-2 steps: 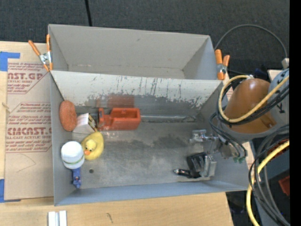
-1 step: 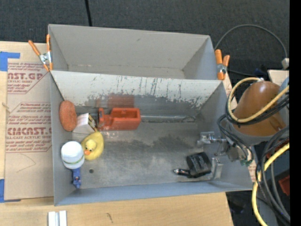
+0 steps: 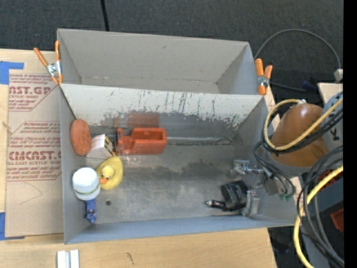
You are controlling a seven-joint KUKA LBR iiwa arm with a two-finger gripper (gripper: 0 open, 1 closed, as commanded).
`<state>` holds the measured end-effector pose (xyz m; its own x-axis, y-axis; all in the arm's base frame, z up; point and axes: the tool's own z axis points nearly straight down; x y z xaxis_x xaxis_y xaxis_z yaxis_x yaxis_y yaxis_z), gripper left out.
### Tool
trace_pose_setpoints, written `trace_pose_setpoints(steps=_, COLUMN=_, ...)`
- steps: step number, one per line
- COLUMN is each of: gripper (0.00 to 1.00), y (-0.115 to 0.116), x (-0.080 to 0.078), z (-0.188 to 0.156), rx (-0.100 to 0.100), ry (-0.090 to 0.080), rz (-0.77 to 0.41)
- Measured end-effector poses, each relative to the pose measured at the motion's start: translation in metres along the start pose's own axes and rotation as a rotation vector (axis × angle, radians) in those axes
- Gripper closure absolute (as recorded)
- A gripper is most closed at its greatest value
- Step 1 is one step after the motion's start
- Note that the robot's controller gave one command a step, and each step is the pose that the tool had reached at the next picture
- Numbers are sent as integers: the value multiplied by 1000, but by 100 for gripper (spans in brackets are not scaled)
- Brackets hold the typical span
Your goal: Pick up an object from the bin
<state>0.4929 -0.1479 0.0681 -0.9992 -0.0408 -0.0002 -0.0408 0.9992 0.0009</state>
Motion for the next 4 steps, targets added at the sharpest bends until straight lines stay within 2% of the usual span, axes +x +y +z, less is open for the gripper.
trace_pose_setpoints(steps=1, gripper=100, y=14, x=9, z=-1, rx=0, ry=0, rz=103)
trace_pose_setpoints(steps=4, gripper=100, y=15, x=10, z=-15, rx=-1, ry=5, rz=103)
